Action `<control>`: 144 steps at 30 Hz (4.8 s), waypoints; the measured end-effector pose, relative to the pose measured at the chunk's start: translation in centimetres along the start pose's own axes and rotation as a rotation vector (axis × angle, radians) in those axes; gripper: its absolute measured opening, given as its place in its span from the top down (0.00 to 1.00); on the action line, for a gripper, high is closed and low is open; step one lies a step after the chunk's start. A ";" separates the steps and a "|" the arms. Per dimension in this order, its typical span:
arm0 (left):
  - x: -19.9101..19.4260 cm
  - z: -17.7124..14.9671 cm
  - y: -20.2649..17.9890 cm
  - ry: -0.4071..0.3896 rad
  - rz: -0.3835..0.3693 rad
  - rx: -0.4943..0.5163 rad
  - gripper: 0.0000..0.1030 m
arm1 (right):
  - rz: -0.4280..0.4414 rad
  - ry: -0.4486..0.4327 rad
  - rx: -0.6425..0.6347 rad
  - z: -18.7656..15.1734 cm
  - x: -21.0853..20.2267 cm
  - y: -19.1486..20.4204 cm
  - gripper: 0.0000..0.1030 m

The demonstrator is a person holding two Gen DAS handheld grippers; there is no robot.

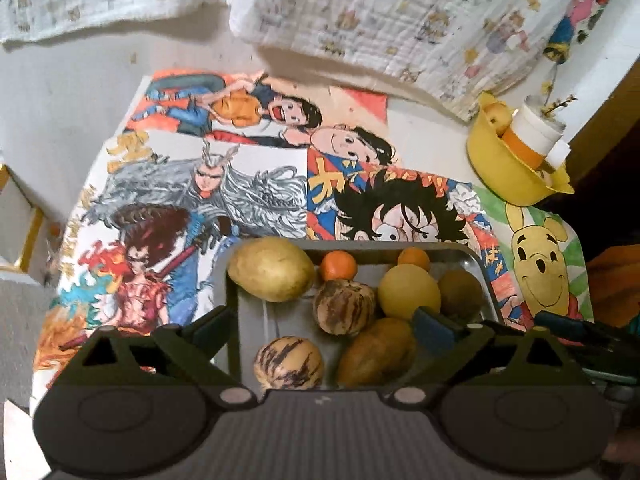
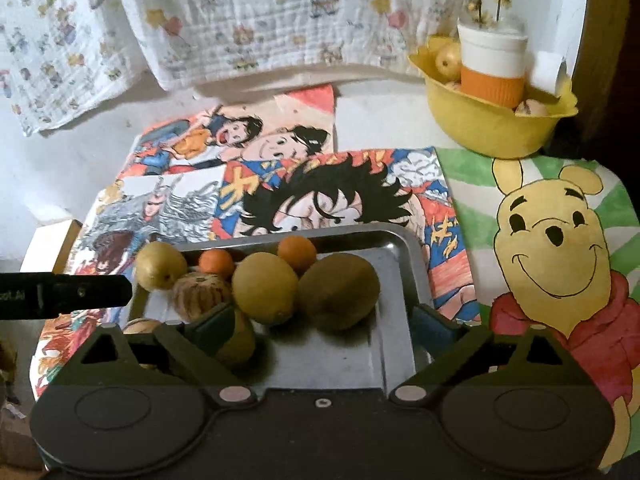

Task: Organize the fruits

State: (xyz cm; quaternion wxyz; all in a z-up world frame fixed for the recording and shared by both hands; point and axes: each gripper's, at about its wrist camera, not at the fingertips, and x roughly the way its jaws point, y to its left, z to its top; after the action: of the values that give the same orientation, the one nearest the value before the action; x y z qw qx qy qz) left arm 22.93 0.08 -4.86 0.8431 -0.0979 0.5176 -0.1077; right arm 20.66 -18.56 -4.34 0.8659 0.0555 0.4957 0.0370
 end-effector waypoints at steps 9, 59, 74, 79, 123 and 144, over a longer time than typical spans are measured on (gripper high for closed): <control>-3.3 -2.2 0.5 -0.092 0.003 0.062 0.03 | -0.011 -0.101 -0.018 -1.7 -3.5 2.1 0.01; -9.7 -14.9 -1.7 -0.246 0.088 0.077 0.01 | 0.012 -0.183 -0.061 -11.2 -10.7 -0.1 0.01; -10.5 -16.9 -1.8 -0.248 0.094 0.084 0.01 | -0.002 -0.177 -0.081 -13.6 -11.5 -0.1 0.01; -10.8 -17.3 -1.9 -0.253 0.099 0.082 0.01 | 0.003 -0.183 -0.089 -13.9 -11.8 0.1 0.01; -10.7 -17.3 -1.5 -0.238 0.103 0.059 0.01 | -0.005 -0.164 -0.080 -13.8 -11.8 -0.5 0.01; -10.6 -17.3 -1.3 -0.223 0.098 0.048 0.01 | 0.010 -0.162 -0.073 -13.7 -11.8 -0.3 0.01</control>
State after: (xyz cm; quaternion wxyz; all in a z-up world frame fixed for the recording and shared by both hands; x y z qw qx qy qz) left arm 2.63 0.88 -3.14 0.9019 -0.0638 0.4219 -0.0672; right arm 2.86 -19.44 -1.19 0.9045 0.0293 0.4219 0.0548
